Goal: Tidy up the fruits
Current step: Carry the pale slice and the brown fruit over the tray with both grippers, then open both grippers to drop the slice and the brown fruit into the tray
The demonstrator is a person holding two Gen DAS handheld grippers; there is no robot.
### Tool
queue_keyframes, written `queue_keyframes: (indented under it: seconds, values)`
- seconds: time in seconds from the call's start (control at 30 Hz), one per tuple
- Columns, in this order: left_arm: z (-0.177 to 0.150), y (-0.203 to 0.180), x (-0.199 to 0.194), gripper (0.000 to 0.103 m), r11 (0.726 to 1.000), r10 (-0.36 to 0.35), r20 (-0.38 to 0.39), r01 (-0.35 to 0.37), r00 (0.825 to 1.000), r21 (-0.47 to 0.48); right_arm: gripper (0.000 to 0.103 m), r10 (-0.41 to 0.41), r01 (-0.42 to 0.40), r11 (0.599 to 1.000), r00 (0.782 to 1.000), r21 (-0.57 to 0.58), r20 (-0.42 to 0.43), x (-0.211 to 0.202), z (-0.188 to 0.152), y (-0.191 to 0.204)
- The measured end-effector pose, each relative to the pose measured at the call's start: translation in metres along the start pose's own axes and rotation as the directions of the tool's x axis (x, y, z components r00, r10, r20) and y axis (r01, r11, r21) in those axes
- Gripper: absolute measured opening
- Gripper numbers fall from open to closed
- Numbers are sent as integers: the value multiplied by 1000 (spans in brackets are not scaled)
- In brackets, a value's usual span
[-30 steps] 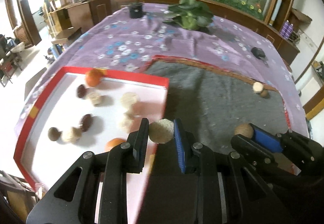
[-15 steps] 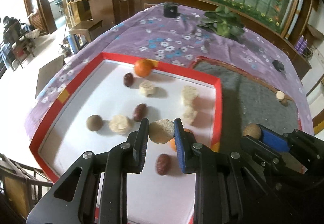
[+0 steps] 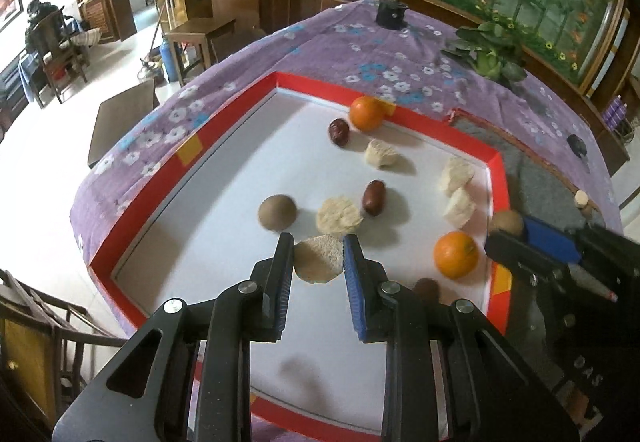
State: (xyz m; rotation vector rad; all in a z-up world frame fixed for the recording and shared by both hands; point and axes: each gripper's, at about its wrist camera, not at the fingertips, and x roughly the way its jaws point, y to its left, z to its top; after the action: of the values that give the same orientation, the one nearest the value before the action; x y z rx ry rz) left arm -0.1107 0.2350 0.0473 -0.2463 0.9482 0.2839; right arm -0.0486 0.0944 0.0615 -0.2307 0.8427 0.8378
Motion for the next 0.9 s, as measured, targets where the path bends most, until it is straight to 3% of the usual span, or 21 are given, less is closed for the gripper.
queue_keyframes:
  seconds: [0.37,0.6,0.67,0.73,0.9]
  values:
    - [-2,11,12,24,1000,-2,-25,2,1000,-18,22,11,-19,997,994,-69,-106,57,23,11]
    - [-1,10,20,24,999,15,-45,-16,999,-29,23,35,-39,999,993,-31,-113,69,20,7]
    - [-1,9,23,28,999,17,-57,-19,998,-35,30,35,-38,999,994,-21,-106,65,18,6]
    - [-1,10,25,38,999,8,-65,-11,998,-47,31,33,-35,999,994,-21,-101,63,18,6]
    - [-1,6,19,51,998,23,-49,-25,999,-50,32,1,-3,999,998,-36,-59,41,13,10]
